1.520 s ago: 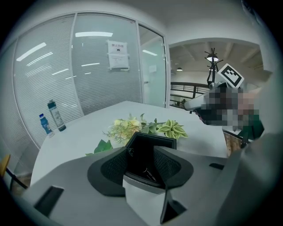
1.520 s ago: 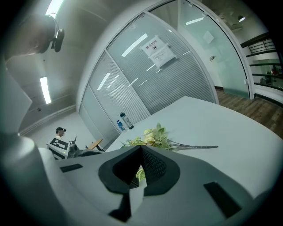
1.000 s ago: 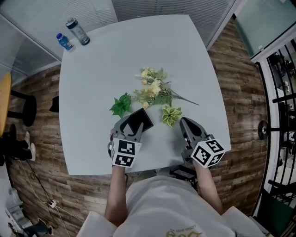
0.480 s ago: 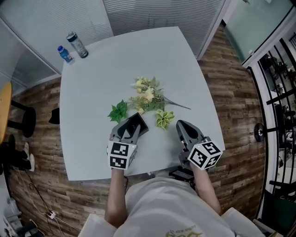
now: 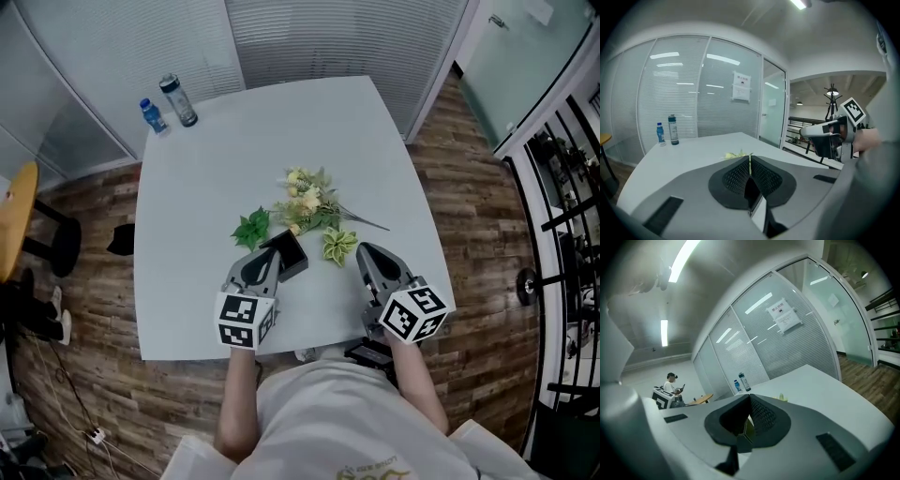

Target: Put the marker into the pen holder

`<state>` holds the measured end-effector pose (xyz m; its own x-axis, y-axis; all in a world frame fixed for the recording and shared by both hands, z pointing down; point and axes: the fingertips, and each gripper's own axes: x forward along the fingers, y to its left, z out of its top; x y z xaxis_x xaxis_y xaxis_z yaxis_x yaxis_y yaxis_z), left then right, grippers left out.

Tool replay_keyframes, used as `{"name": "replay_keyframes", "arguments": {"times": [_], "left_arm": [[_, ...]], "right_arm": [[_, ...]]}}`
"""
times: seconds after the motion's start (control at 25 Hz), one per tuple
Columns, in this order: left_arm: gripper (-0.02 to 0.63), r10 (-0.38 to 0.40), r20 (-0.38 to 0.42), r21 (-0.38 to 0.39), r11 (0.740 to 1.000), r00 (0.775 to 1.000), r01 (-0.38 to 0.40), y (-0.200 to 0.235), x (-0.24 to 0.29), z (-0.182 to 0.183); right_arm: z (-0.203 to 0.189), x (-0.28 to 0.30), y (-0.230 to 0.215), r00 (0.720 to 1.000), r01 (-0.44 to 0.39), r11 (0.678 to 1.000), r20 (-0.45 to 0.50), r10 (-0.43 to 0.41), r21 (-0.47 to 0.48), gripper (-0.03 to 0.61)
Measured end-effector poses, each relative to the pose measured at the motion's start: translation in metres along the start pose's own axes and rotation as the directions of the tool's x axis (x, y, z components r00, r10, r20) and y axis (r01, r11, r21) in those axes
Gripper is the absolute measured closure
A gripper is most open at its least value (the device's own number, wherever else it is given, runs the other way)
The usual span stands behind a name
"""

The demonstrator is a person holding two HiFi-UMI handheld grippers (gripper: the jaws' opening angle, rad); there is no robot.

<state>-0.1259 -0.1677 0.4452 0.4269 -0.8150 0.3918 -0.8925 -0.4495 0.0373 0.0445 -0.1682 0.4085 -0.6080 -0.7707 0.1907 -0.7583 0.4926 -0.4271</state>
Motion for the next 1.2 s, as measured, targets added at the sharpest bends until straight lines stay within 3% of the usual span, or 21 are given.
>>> {"name": "replay_keyframes", "arguments": {"times": [0.28,1.2], "left_arm": [[0.603,-0.015,0.043,-0.082,0.996,0.999,0.018,0.001,-0.015,0.010],[0.601,-0.008,0.082,-0.107,0.994,0.997,0.017,0.007,-0.020,0.011]], "right_arm": [[0.002,-0.004,0.013,1.000,-0.008,0.999,0.009,0.009,-0.031,0.562],[-0.001,-0.005,0.014,1.000,-0.003,0.999,-0.003,0.003,-0.043,0.563]]}}
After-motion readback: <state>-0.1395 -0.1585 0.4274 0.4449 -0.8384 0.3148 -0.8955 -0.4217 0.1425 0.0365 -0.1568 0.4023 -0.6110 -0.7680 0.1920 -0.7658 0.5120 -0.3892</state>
